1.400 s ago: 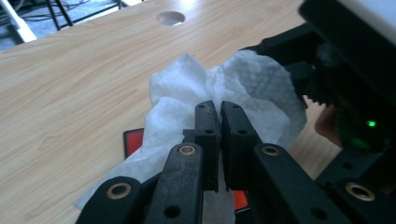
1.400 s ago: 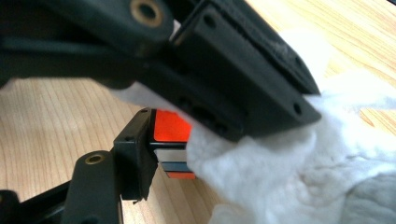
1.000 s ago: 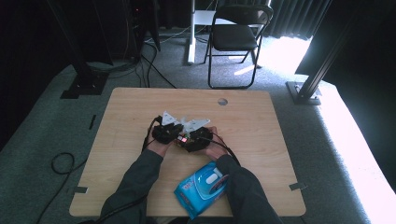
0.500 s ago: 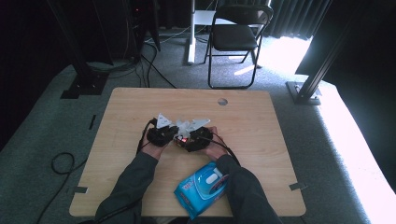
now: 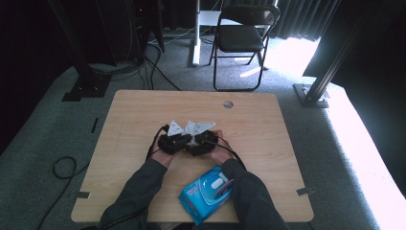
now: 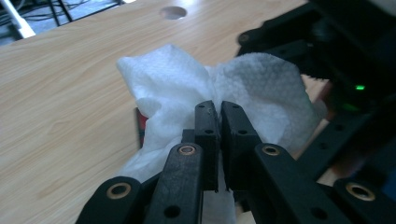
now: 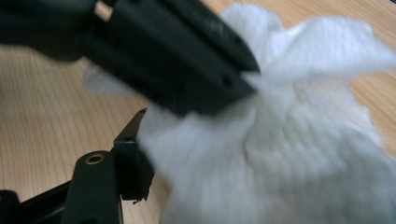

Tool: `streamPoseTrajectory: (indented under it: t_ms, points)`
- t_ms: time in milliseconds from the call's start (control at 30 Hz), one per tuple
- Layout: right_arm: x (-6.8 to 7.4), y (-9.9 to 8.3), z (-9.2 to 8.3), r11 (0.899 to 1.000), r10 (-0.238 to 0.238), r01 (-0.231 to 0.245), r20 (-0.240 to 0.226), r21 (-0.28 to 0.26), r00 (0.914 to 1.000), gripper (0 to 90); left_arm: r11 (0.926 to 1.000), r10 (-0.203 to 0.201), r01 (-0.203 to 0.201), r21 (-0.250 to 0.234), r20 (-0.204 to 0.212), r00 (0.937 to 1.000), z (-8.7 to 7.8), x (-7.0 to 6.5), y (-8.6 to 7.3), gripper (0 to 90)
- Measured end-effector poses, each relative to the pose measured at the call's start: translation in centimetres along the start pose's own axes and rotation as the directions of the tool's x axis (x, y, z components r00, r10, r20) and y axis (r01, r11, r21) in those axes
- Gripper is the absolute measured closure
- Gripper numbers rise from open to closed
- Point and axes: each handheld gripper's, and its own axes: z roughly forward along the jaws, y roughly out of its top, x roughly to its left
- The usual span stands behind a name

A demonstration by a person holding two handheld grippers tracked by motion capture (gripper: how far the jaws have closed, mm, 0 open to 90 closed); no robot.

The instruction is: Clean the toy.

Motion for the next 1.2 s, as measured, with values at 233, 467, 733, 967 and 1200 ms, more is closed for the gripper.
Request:
streamPoseTrajectory:
  t_ms: [233,467,733,967,1200]
  points:
    - [0.0,0.0,0.0,1.0,0.009,-0.009,-0.001,-0.005,1.0,34.2,1.0,0.008,-0.008,-0.003,0.026,0.9996,-0.5,-0.2,-0.3,86.0]
    - [0.0,0.0,-0.1,1.0,0.005,-0.005,0.003,-0.003,1.0,34.2,0.9999,0.015,-0.015,0.002,0.0,0.9999,-1.3,0.2,-0.8,86.2]
    - [-0.1,0.0,-0.1,1.0,0.008,-0.008,0.007,-0.004,0.9999,34.2,0.9996,-0.026,0.026,0.007,-0.07,0.9972,-2.5,2.2,-1.6,86.3]
    - [-0.1,0.0,-0.1,1.0,0.008,-0.008,0.002,-0.01,1.0,34.2,0.9971,-0.06,0.065,0.038,-0.128,0.9899,-2.7,3.8,-2.5,86.4]
    - [0.0,0.0,-0.1,1.0,-0.003,0.003,-0.001,-0.007,1.0,34.2,0.9935,-0.095,0.104,0.047,-0.157,0.983,-2.5,4.8,-3.0,86.4]
